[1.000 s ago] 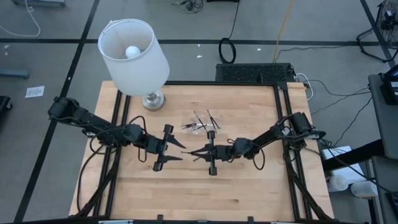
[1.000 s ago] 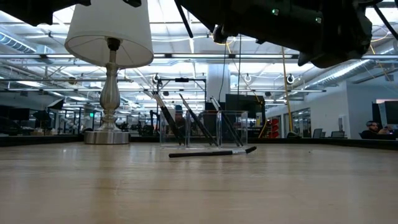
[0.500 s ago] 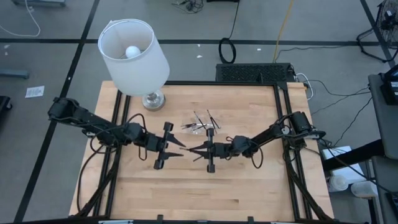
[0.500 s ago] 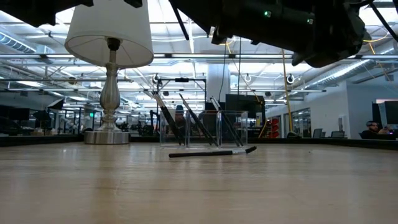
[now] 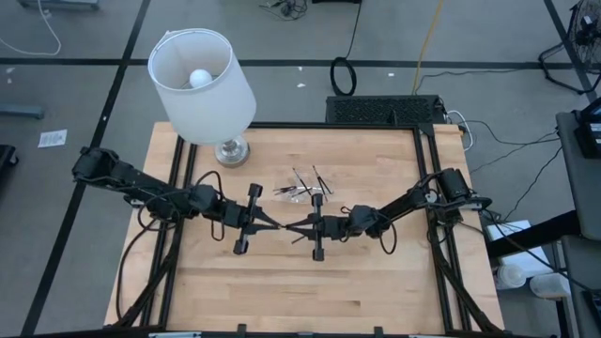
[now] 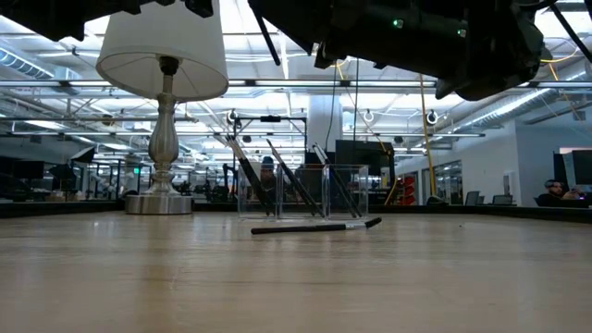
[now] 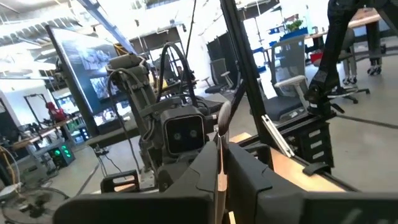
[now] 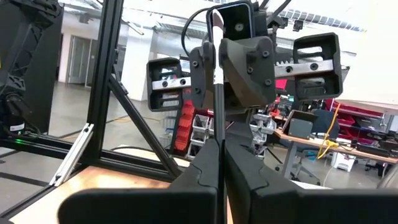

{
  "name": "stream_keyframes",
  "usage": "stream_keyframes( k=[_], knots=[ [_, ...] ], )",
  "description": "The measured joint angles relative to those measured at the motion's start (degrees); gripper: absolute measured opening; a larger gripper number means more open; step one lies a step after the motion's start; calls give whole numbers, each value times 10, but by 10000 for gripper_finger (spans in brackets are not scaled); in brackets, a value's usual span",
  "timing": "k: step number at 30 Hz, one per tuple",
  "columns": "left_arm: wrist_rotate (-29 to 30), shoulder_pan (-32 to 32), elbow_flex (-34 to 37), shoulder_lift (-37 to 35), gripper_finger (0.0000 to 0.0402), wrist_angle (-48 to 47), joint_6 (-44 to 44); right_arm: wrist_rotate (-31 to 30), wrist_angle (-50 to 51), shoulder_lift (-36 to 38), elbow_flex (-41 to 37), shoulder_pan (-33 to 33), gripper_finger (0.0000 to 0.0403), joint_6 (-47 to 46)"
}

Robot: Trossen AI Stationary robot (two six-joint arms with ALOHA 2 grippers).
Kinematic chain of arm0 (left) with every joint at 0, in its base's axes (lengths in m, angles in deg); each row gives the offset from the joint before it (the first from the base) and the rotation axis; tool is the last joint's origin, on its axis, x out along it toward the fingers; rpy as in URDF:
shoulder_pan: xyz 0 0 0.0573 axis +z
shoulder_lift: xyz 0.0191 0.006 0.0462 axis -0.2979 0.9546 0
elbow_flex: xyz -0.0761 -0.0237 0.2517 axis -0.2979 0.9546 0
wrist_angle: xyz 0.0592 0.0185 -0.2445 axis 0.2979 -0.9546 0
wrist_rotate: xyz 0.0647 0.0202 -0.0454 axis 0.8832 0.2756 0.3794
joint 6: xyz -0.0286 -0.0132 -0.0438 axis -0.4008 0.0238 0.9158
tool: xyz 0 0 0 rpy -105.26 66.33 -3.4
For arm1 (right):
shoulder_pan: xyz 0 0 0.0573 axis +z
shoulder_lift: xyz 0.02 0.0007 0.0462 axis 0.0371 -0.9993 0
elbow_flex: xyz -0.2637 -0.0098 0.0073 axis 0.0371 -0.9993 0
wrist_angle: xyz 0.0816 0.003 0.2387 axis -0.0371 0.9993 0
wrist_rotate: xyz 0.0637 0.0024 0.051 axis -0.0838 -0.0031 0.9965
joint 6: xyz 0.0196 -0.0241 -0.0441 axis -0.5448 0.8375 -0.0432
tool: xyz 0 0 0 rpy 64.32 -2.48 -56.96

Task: Put items in baskets/containers
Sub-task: Put the eyeshadow brush into the transparent organizer

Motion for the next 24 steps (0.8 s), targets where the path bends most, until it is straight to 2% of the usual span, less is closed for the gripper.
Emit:
stream_keyframes(
  k=[3, 6, 12, 15, 19, 24],
  knots=[
    [3, 0, 0, 0, 13, -13, -14, -16, 12, 0, 0, 0, 0, 1],
    [26, -1, 0, -2, 13, -23, -14, -58, 21, 1, 0, 10, 12, 6],
    [53, 5, 0, -32, 13, -71, -22, -212, 77, 44, -13, 60, 74, 77],
    [82, 17, 0, -47, 13, -80, -23, -259, 102, 75, -24, 89, 107, 99],
    [80, 44, 0, -53, 13, -64, -10, -270, 118, 111, -43, 122, 136, 105],
    [71, 72, 0, -23, 13, -14, 31, -270, 122, 140, -74, 154, 141, 88]
  ],
)
